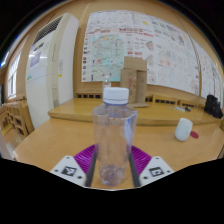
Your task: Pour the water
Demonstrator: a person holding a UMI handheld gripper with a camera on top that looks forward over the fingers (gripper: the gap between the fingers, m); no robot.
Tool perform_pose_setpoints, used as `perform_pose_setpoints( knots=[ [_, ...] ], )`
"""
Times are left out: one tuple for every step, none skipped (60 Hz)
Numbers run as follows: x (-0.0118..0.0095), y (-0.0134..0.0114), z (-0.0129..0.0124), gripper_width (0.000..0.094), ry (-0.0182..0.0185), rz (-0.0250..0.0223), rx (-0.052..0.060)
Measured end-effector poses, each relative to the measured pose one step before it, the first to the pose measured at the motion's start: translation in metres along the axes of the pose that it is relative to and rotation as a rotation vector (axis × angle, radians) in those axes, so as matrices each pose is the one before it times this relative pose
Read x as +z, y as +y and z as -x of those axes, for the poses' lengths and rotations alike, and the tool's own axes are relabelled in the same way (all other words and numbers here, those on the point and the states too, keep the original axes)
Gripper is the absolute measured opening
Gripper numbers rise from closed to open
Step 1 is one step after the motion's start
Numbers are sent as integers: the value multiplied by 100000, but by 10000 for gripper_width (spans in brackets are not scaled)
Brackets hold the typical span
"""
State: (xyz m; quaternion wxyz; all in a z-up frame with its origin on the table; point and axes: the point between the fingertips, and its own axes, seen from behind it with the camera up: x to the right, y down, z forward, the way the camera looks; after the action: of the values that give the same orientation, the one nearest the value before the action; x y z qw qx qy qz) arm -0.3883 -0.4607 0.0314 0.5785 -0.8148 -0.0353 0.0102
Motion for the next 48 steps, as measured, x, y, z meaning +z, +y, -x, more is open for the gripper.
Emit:
perform_pose_setpoints(
  knots=[
    [27, -67, -321, 515, 1039, -931, -726],
    [-221, -162, -229, 499, 438, -219, 44],
    [42, -42, 11, 502, -48, -357, 671],
    [66, -54, 20, 480, -66, -360, 669],
    [310, 96, 73, 475, 138, -482, 543],
    [-259, -146, -96, 469, 56, -132, 423],
    [283, 8, 67, 441, 10, -507, 194],
    [-290, -122, -81, 437, 93, 120, -68],
    [-18, -48, 51, 410, -143, -310, -206],
    [-35, -32, 29, 409, -90, -253, -260],
    [322, 438, -297, 375, -275, -898, -461],
    [-26, 4, -49, 381, -133, -225, -173],
    [10, -67, 85, 344, -121, -66, 117],
    [3, -50, 29, 326, -118, -203, 160],
    [-16, 6, 57, 320, -250, 71, 158],
    [-5, 28, 120, 319, -565, 157, 113],
    [-38, 28, 145, 319, -740, 223, 26],
    [-47, 21, 163, 319, -850, 217, 149],
    [-133, -1, 133, 320, -741, 54, 232],
    [-28, -54, 131, 321, -578, -72, 250],
    [-36, -110, 135, 295, -585, -352, 131],
    [-124, -232, 64, 290, -349, -473, 4],
    [-121, -214, 74, 289, -595, -221, -1],
    [-174, -309, -2, 289, -509, -380, -109],
    [-239, -325, -62, 288, -502, -213, 97],
    [-169, -620, -210, 288, -1163, -314, 392],
    [-215, -494, 4, 290, -974, -359, 523],
    [-227, -605, -24, 289, -986, -645, 1008],
    [-179, -760, -79, 289, -872, -1007, 1335],
    [-139, -736, -19, 289, -1053, -949, 1361],
    [-131, -749, 37, 288, -1363, -760, 1350],
    [-72, -796, 13, 288, -1364, -823, 1413],
    [-95, -806, 634, 288, -501, -1005, 1793],
    [135, -795, -417, 288, -1718, -1522, 1836],
    [-12, -944, 43, 288, -1572, -1154, 2083],
    [-1, -952, 46, 289, -1875, -1126, 2263],
    [-6, -958, 16, 289, -1897, -1117, 2476],
    [-67, -1080, 398, 288, -1287, -945, 2874],
    [148, -952, -413, 288, -2240, -1553, 2952],
    [-259, -1312, 822, 288, -1165, -821, 3402],
    [50, -1093, 86, 288, -2149, -1292, 3243],
    [445, -1066, -362, 289, -2548, -1562, 3249],
    [104, -1098, -10, 288, -2038, -1295, 3571],
    [174, -1090, -18, 289, -2034, -1342, 3934],
    [205, -1025, 21, 289, -2179, -1178, 4133],
    [218, -1022, 41, 287, -2445, -1124, 4392],
    [-46, -996, 534, 288, -2138, -927, 4784],
    [258, -1057, 87, 288, -2725, -1076, 5044]
  ],
)
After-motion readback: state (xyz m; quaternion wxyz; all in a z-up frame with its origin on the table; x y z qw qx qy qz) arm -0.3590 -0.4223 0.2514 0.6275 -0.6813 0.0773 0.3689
